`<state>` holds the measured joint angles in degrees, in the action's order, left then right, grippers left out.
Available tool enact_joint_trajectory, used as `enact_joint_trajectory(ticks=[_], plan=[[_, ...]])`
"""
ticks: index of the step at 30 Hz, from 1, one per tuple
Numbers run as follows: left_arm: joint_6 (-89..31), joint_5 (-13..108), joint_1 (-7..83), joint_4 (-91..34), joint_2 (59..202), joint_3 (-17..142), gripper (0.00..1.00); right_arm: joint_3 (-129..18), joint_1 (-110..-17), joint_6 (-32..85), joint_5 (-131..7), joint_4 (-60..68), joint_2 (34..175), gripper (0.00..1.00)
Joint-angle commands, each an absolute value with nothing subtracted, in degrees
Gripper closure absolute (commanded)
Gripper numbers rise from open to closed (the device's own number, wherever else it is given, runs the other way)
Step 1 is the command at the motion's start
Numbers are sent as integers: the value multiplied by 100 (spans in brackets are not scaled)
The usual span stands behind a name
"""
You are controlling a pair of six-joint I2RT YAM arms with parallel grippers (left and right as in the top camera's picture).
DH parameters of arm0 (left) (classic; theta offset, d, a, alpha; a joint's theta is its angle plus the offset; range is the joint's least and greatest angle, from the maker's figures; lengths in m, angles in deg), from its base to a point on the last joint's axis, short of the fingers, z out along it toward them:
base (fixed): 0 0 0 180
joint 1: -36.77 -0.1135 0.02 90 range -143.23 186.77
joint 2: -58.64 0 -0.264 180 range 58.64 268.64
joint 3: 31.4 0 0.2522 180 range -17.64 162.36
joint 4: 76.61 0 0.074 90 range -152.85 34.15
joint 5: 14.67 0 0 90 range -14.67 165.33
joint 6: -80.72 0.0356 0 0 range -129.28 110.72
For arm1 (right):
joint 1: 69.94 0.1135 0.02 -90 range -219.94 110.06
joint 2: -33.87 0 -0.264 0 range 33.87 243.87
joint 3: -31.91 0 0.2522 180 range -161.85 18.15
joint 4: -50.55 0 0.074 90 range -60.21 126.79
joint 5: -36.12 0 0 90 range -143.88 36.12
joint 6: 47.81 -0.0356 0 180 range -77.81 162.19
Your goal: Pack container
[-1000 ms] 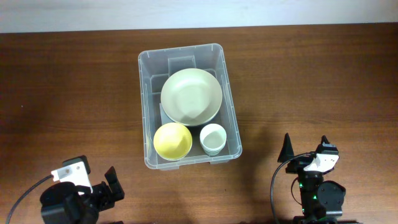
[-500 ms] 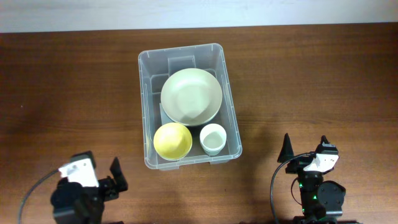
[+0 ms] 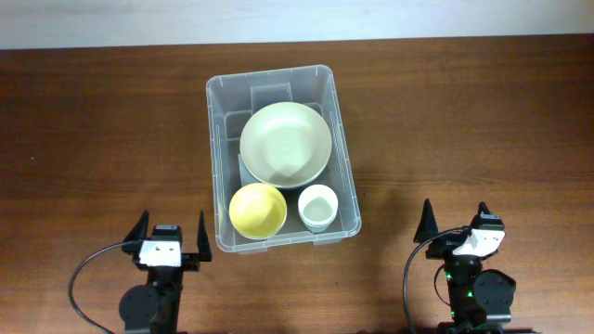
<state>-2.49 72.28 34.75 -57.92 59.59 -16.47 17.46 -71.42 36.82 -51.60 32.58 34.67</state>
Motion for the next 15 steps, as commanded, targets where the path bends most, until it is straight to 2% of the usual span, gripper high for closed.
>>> enact_joint_trajectory(ticks=[1, 15], plan=[[184, 7226, 3615, -5855, 5896, -1715, 1, 1783, -7185, 3728, -5173, 3225, 3408, 1], [258, 7340, 3624, -5838, 5898, -1715, 1, 1783, -7185, 3728, -5173, 3227, 3408, 0]])
